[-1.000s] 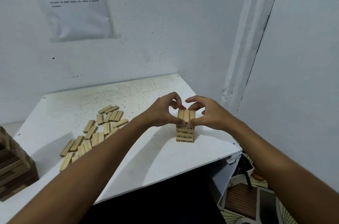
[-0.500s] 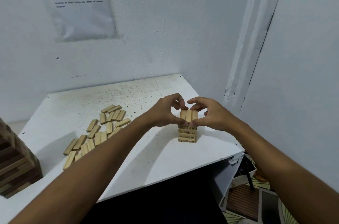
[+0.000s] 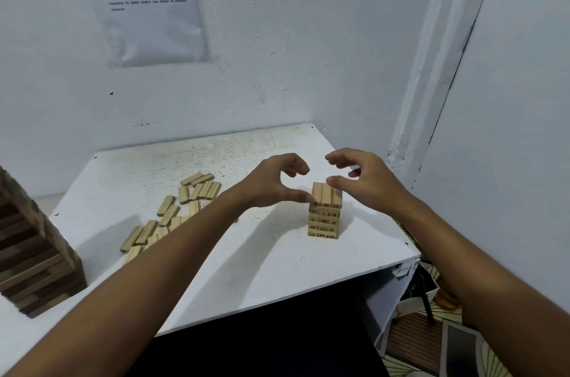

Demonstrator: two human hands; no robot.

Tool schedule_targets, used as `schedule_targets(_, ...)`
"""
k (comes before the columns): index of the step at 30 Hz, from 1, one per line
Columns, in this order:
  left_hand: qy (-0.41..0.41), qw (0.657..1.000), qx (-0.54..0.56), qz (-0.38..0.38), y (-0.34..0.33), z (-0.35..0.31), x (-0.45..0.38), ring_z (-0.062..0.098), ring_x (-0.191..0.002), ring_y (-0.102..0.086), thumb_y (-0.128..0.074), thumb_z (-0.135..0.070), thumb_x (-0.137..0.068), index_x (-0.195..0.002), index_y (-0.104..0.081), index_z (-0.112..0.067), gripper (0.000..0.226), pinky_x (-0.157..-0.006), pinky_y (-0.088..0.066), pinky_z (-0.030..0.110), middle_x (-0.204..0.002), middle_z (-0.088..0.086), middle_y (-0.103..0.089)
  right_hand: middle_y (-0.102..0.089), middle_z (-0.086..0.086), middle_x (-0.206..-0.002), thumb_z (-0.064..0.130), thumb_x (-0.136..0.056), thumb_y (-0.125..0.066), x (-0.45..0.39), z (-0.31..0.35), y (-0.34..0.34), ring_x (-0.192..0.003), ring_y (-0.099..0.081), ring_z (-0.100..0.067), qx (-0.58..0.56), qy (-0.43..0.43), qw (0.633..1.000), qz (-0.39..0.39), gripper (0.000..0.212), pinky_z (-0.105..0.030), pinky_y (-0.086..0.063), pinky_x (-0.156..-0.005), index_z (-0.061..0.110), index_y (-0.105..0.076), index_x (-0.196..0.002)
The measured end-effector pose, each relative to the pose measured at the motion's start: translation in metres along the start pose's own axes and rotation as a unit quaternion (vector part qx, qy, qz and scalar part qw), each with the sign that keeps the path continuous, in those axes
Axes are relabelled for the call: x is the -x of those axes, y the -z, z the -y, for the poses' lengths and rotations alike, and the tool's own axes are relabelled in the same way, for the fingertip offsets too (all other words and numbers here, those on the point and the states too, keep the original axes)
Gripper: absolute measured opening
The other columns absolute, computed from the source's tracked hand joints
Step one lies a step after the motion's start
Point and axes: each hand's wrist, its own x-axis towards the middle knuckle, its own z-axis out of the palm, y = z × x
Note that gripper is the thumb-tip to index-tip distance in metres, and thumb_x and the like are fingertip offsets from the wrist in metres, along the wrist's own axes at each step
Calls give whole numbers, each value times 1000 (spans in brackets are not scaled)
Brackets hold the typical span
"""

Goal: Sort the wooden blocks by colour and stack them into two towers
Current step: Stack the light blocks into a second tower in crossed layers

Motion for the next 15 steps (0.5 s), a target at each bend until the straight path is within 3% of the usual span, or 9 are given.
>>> schedule_targets(8,61,995,-54,-61,43,34,56,3,-106,-55,-79,-35,-78,-107,-60,-30,35,-84,-45,25,-111,-19,-61,-56,18,-121,23,-87,-69,-19,49,-42,-111,-48,2,19,79,993,80,40,-16,-37,-94,25,-61,-126)
schedule_targets(15,135,975,-124,-125,75,63,136,12,-109,-57,-76,-32,-82,-111,-64,-23,33,-82,-41,22,-111,-9,-61,-58,8,-130,23,-87,-68,-27,64,-119,-119,-51,-9,12,94,979,182,39,-30,-43,-100,22,-61,-126)
